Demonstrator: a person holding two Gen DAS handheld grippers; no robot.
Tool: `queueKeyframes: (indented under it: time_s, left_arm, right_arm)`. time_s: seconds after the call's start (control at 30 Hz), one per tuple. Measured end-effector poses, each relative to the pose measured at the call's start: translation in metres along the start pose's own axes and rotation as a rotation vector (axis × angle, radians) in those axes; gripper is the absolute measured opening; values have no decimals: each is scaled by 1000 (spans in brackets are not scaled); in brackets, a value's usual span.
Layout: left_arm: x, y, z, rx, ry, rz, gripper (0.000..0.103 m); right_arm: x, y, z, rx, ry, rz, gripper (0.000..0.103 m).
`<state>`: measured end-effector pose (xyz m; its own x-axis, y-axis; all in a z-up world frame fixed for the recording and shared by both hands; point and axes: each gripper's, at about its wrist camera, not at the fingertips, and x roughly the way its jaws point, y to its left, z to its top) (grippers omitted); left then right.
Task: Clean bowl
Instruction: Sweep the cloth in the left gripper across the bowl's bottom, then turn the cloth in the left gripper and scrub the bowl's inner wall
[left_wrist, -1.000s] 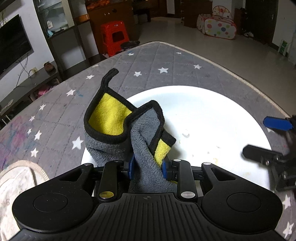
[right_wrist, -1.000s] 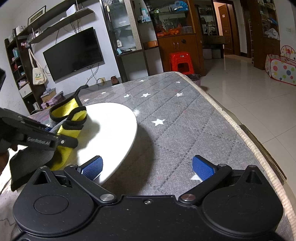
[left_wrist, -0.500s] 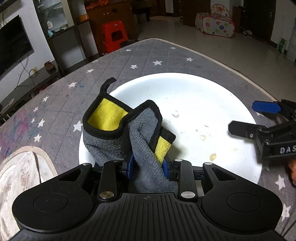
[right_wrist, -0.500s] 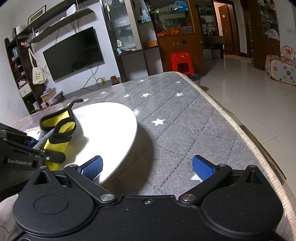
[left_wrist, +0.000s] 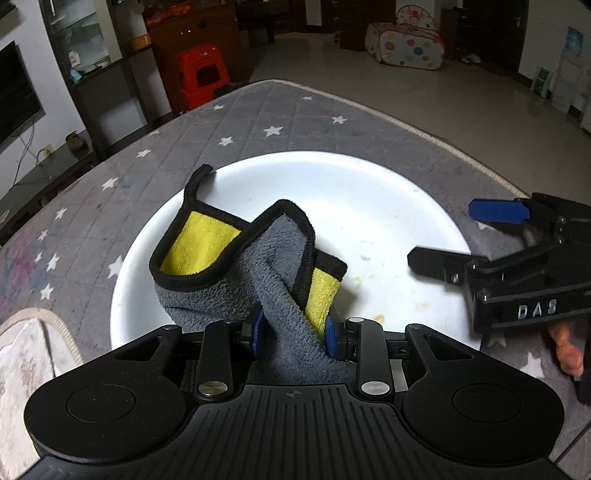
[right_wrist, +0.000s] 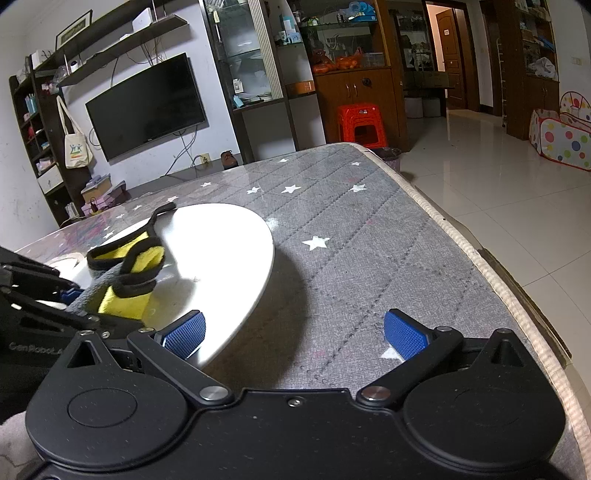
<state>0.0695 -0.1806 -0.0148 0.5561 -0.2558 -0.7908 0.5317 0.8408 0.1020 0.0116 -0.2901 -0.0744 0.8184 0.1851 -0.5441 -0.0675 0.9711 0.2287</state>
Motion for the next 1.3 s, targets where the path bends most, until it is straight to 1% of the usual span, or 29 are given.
queueKeyframes:
  time_s: [0.33,0.47,0.67,0.83,0.97,1.07,1.1,1.13,1.17,1.3]
  left_arm:
    - [20,6,23,-12,-10,-16,33]
    - [22,11,30,-39,8,-34,37]
    - [8,14,26,-33,9,-27,42]
    - [-10,15,21,-19,-5,-17,51]
    - [-24,16,16,-3,-3,-13,52]
    - [-28,15,12,18,13,-13,50]
    - [-29,15,11,20,15,-13,47]
    - [-29,14,10,21,21,-16,42]
    - [-28,15,10,18,30,-23,40]
    - [-22,15,6,8,68,-46,24]
  right_arm:
    - [1,2,0,1,0,0,103]
    - [1,2,0,2,-1,1,103]
    - [0,1,0,1,-1,1,103]
    - [0,0,0,1,-1,1,103]
    - [0,0,-1,2,-1,1,103]
    - [0,0,0,1,-1,1,103]
    - [0,0,0,1,-1,1,103]
    - [0,0,0,1,-1,1,103]
    - [0,0,0,1,-1,1,103]
    - [0,0,0,2,-1,2,103]
